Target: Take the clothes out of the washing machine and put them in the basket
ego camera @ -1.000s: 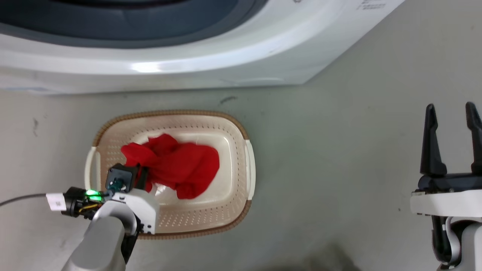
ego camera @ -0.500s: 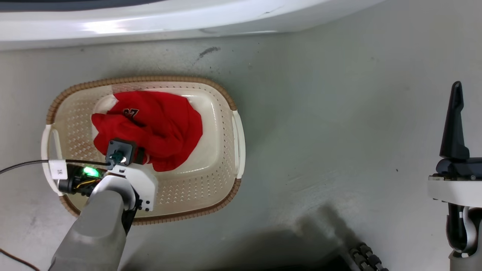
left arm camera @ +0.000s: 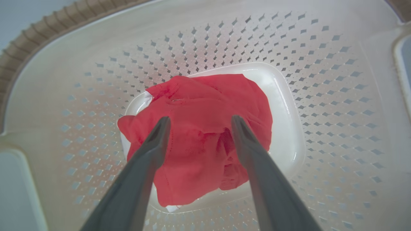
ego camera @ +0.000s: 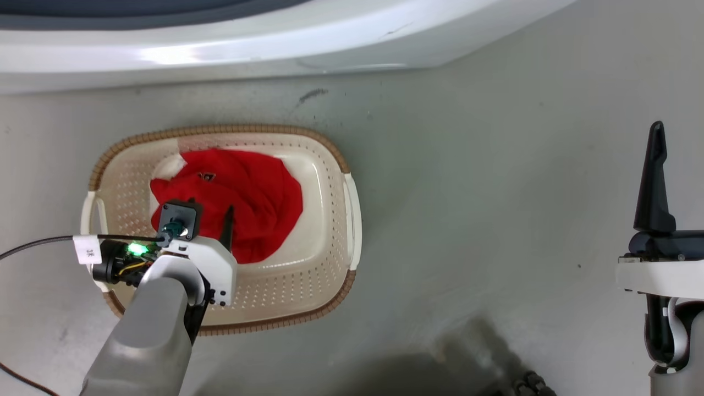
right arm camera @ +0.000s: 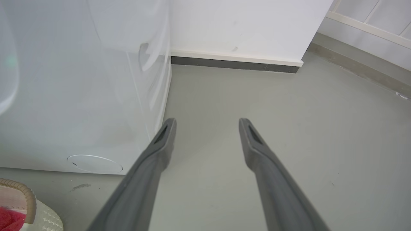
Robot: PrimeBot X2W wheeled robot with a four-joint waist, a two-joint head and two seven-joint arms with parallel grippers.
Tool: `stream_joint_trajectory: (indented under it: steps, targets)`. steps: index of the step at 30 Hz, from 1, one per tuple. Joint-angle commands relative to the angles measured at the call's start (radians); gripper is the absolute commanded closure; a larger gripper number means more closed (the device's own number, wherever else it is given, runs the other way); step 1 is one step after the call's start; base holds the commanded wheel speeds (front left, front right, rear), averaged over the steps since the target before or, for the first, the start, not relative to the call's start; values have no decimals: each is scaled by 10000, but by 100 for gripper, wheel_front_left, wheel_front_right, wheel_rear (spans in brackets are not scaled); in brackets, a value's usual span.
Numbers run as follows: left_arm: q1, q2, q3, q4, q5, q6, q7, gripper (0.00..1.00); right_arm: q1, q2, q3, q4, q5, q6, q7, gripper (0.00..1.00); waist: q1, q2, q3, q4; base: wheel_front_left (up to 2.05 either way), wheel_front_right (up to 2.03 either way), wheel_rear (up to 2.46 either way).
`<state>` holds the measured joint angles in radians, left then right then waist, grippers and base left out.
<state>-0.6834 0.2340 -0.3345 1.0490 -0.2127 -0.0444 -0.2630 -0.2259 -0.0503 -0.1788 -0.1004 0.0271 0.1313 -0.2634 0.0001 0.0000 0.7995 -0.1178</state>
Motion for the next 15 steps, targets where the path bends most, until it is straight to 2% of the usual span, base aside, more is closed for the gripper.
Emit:
stream_joint_trajectory:
  steps: [1,7,15]
  targets:
    - [330,-31,93,-293,31,-56,-27,0,-93,3,-25,148,107,-10,-21,0,-1,0,-651,11,0,0,0]
    - [1184,48,517,-1490,-57,-255,-27,0,140,2,119,662,221,-10,-22,0,-1,0,-1925,55,0,0,0]
    - [2391,244,1154,-3886,150,-483,-27,0,501,2,150,1079,357,-10,-21,0,-1,0,-3265,-22,0,0,0]
